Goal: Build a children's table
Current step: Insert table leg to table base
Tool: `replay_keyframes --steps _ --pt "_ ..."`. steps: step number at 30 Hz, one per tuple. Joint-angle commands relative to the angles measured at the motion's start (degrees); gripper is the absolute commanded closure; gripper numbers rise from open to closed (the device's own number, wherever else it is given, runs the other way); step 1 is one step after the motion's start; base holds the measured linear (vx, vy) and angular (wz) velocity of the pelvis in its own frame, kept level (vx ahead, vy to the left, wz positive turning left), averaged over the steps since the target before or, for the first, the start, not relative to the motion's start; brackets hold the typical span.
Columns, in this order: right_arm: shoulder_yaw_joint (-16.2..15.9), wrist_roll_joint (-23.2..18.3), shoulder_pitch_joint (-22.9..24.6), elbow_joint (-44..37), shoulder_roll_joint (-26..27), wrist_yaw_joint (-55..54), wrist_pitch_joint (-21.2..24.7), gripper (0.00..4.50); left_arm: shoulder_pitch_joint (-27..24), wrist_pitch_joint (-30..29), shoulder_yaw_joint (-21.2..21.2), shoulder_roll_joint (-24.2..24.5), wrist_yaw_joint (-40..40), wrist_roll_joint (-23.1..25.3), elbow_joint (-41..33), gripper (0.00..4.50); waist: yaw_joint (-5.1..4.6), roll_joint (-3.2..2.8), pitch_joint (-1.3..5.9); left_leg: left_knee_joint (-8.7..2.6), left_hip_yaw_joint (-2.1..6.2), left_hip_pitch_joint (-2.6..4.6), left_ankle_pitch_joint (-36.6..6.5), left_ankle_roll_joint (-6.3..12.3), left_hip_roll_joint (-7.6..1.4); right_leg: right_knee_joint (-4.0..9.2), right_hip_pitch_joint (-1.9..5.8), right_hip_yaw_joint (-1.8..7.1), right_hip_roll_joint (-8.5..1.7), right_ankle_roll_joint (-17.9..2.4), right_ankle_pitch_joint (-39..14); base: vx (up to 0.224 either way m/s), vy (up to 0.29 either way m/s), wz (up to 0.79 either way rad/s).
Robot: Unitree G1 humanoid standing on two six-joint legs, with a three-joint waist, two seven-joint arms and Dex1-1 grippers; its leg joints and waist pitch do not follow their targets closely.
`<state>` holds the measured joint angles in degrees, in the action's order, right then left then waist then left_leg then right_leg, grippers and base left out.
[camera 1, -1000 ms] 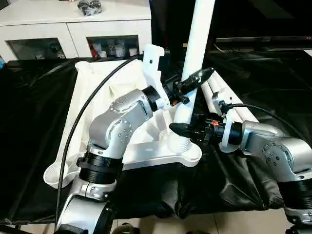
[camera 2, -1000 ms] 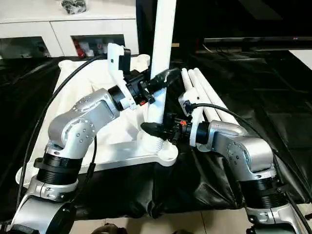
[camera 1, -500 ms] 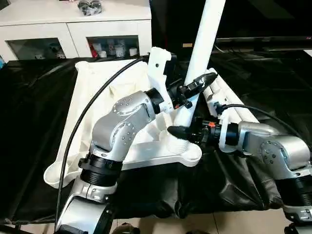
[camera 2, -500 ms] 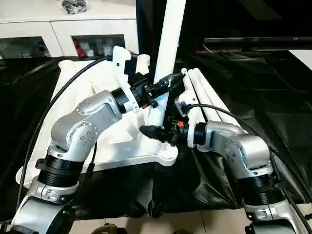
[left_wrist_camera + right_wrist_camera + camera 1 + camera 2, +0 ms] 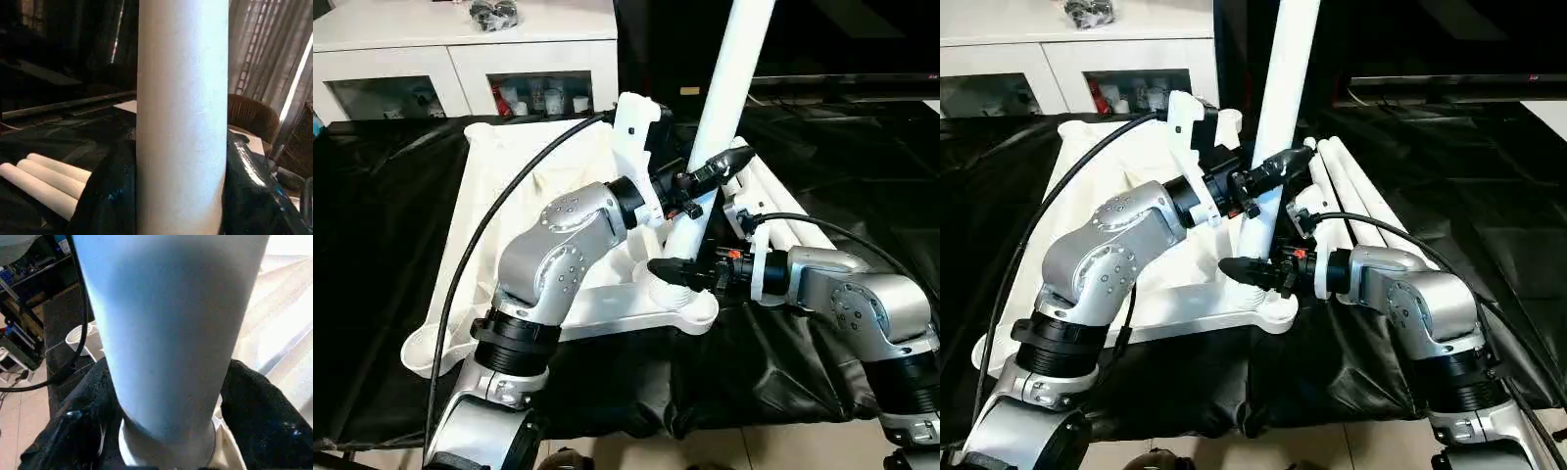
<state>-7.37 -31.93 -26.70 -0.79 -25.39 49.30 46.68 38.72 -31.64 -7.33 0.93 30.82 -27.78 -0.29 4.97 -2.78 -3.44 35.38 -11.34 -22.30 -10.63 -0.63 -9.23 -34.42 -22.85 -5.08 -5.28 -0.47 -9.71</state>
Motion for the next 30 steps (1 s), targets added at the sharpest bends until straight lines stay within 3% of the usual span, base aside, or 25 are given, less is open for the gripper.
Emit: replay_keyframes --steps 1,12,17,18,22,23,30 --pt "-0.37 0.26 -1.52 0.42 0.17 0.5 -0.66 1.23 -0.17 0.04 -0.38 0.33 0.26 0.28 -1.71 2.69 -0.11 1.42 4.47 -3.87 1.99 0.9 -7.75 2.16 -3.74 4.33 2.87 2.95 -3.77 -9.28 -16.15 0.0 0.0 0.0" --pt "0.01 0.9 -1.3 0.62 0.63 0.29 -1.53 1.23 0.05 -0.13 -0.29 0.46 0.86 0.14 -1.39 2.69 -0.12 1.22 4.45 -3.88 1.98 0.91 -8.34 1.97 -3.72 4.39 2.9 2.93 -3.75 -9.59 -15.98 0.0 0.0 0.0" --pt "-0.35 1.32 -1.28 0.73 0.71 0.66 -2.32 1.64 0.11 -0.27 -0.31 0.57 1.04 0.0 -1.29 2.69 -0.08 1.14 4.51 -3.87 2.02 0.97 -8.32 2.01 -3.75 4.32 2.9 2.92 -3.73 -9.6 -15.72 0.0 0.0 0.0" --pt "-0.35 1.5 -1.32 0.91 0.87 0.83 -2.84 1.89 0.15 -0.34 -0.29 0.58 1.03 -0.05 -1.27 2.69 -0.07 1.12 4.5 -3.91 2.05 0.93 -8.34 2.04 -3.81 4.28 2.91 2.91 -3.79 -9.71 -15.43 0.0 0.0 0.0" --pt "-0.32 1.75 -1.48 1.47 1.04 0.97 -3.65 2.09 0.27 -0.46 -0.17 0.62 1.15 -0.14 -1.15 2.69 -0.07 1.1 4.53 -3.89 2.05 0.96 -8.3 2.07 -3.78 4.21 2.94 2.91 -3.77 -9.99 -14.97 0.0 0.0 0.0" --pt "-0.33 1.84 -1.47 1.6 1.01 1.06 -3.89 2.33 0.36 -0.48 -0.13 0.69 1.25 -0.12 -1.04 2.69 -0.09 1.04 4.51 -3.89 2.04 0.95 -8.35 2.07 -3.78 4.23 2.91 2.92 -3.76 -10.02 -14.93 0.0 0.0 0.0" --pt "-0.18 1.99 -1.29 1.65 1.02 1.4 -4.38 2.58 0.51 -1.03 0.36 0.53 1.22 -0.78 -0.85 2.69 -0.1 1.03 4.53 -3.89 2.04 0.98 -8.36 2.03 -3.78 4.17 2.96 2.92 -3.75 -10.2 -14.5 0.0 0.0 0.0"
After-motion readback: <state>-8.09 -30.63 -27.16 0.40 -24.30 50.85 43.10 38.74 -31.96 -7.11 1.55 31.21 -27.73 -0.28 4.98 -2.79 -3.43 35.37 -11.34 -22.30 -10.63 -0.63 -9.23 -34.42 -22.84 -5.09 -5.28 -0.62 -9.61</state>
